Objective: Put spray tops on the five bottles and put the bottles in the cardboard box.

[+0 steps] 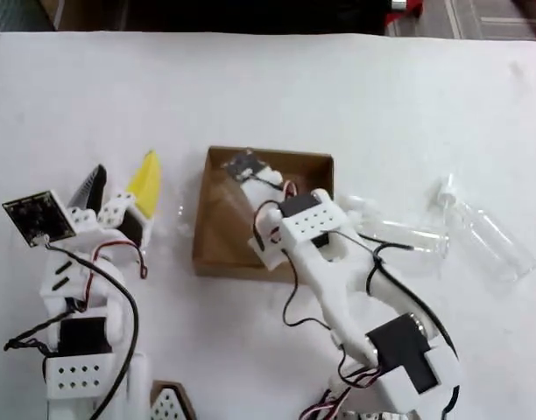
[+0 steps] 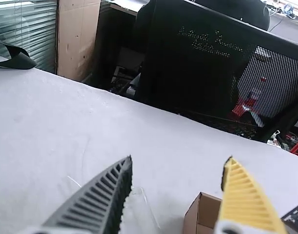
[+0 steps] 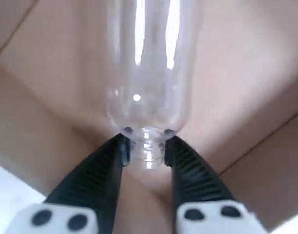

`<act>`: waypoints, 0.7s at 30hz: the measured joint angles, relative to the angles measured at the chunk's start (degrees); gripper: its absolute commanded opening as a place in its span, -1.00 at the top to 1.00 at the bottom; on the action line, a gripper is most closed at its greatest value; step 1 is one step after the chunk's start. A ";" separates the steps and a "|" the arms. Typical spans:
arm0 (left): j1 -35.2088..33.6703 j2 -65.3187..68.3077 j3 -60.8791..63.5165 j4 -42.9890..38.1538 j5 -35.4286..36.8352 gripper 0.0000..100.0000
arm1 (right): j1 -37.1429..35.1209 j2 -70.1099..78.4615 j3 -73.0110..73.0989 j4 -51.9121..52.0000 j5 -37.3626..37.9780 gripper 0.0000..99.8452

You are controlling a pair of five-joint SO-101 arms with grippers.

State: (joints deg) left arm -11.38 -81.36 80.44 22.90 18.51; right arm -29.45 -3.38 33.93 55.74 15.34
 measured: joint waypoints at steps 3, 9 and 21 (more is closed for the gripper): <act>0.00 0.00 0.00 0.00 0.00 0.44 | 1.23 0.00 0.00 -0.09 0.00 0.90; 0.53 0.00 0.00 0.00 0.00 0.44 | 2.11 0.00 0.00 -0.18 0.00 0.93; 2.73 0.00 0.00 0.00 0.00 0.44 | 2.20 0.00 0.00 -0.18 0.00 0.97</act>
State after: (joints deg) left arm -8.66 -81.36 80.44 22.90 18.51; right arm -27.25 -3.38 33.93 55.56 15.34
